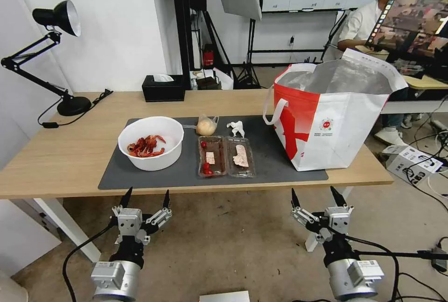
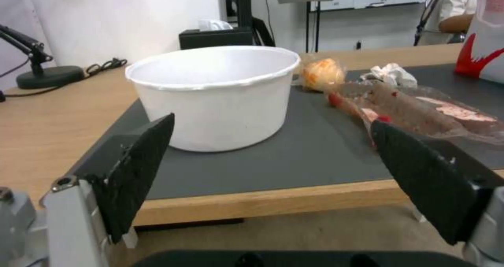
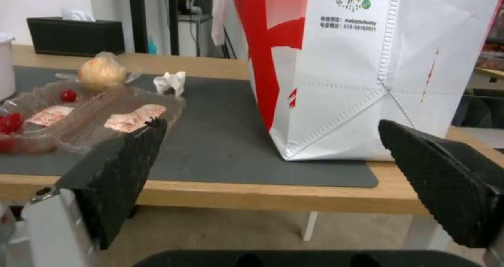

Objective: Pick up the trash from the table and place it into the takeout bag.

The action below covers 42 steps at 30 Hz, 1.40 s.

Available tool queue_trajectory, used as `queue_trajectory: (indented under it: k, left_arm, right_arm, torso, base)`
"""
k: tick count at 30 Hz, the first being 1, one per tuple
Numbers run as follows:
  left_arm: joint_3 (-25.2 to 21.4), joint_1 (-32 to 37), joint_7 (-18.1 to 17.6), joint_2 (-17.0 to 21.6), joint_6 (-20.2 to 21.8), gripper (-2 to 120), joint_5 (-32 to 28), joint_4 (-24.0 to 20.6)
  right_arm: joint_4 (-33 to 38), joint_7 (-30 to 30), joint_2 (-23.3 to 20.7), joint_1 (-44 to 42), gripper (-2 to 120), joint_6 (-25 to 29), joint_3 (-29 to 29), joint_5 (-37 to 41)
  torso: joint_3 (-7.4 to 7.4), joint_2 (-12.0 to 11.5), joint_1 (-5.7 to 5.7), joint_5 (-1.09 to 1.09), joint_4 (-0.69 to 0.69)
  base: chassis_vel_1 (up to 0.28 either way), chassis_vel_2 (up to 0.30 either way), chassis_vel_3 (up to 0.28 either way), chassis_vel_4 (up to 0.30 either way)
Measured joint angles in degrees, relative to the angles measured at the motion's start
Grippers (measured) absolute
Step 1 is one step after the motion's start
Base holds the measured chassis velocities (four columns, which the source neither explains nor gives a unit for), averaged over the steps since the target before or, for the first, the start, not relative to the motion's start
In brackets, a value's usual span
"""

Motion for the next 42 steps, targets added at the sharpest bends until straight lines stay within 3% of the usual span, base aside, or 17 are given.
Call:
queue_trajectory:
  k: [20,23,24,26,29,32,42]
  left_arm:
    - [0.0,-0.4,-0.6,0.3,0.8,100,-0.9,0.0]
    - [-0.1,-1.5,-2.3,1.4,3.0,100,-3.3,-0.2]
    - [-0.3,-2.8,-3.7,2.6,4.7,100,-5.1,-0.5]
    - [-0.1,-3.0,-3.6,2.7,4.7,100,-5.5,-0.4]
    - [-0.2,-6.6,-8.5,6.0,9.8,100,-12.9,-0.9]
    - [0.0,-7.5,-9.6,6.8,11.0,100,-15.2,-1.1]
    - [0.2,-7.3,-9.7,6.5,11.3,100,-15.4,-0.9]
  right_arm:
    - [0.0,0.1,-0.9,0.4,100,-0.8,0.0,0.7]
    - [0.1,0.4,-3.3,1.5,100,-2.9,0.1,2.6]
    - [0.3,0.8,-6.2,2.8,100,-4.6,0.2,4.1]
    - [0.3,0.7,-7.2,2.9,100,-4.6,0.1,4.3]
    - [0.8,1.6,-13.6,6.1,100,-9.9,0.4,10.6]
    - [1.1,2.2,-17.4,8.1,100,-13.1,0.7,14.3]
    - [0.6,2.2,-18.1,9.2,100,-12.3,-0.2,16.2]
  torso:
    - [0.00,0.0,0.00,0.00,0.00]
    - [0.00,0.0,0.00,0.00,0.00]
    - [0.00,0.0,0.00,0.01,0.00]
    - [0.01,0.0,0.01,0.01,0.00]
    - [0.00,0.0,-0.01,0.00,0.00]
    - [0.01,0.0,0.00,-0.02,0.01]
    - [0.00,0.0,0.00,0.00,0.00]
  base:
    - [0.000,0.000,0.000,0.000]
    - [0.000,0.000,0.000,0.000]
    - [0.000,0.000,0.000,0.000]
    - [0.000,0.000,0.000,0.000]
    - [0.000,0.000,0.000,0.000]
    - [0.000,0.000,0.000,0.000]
    - [0.000,0.000,0.000,0.000]
